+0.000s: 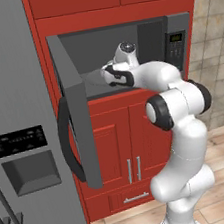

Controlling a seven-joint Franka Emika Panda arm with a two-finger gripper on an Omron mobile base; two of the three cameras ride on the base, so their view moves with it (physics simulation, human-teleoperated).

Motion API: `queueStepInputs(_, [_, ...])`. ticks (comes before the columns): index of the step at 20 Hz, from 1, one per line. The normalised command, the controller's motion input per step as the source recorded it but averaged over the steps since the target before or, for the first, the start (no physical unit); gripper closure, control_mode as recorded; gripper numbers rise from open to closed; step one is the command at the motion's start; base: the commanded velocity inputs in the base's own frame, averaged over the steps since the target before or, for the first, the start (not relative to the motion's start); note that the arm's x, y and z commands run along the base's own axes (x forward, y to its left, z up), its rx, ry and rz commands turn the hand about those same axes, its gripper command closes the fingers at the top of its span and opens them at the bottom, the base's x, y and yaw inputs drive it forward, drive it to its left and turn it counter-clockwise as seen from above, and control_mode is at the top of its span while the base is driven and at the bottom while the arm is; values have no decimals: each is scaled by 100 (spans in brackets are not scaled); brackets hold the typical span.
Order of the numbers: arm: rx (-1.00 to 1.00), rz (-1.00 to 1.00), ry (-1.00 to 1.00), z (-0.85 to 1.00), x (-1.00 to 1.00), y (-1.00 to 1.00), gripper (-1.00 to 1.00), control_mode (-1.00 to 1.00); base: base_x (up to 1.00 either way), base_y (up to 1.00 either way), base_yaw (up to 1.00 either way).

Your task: Pick the mug from the counter and place it inside the microwave. Then close the microwave.

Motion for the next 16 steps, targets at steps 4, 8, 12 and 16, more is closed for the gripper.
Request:
queueStepInputs(4, [0,0,0,0,26,8,100,-100,0,0,0])
queueStepInputs(8, [0,0,0,0,22,10,100,-100,0,0,0])
queueStepInputs(12, [0,0,0,-7,18,14,100,-100,0,0,0])
queueStepInputs(16, [0,0,0,-13,15,14,100,-100,0,0,0])
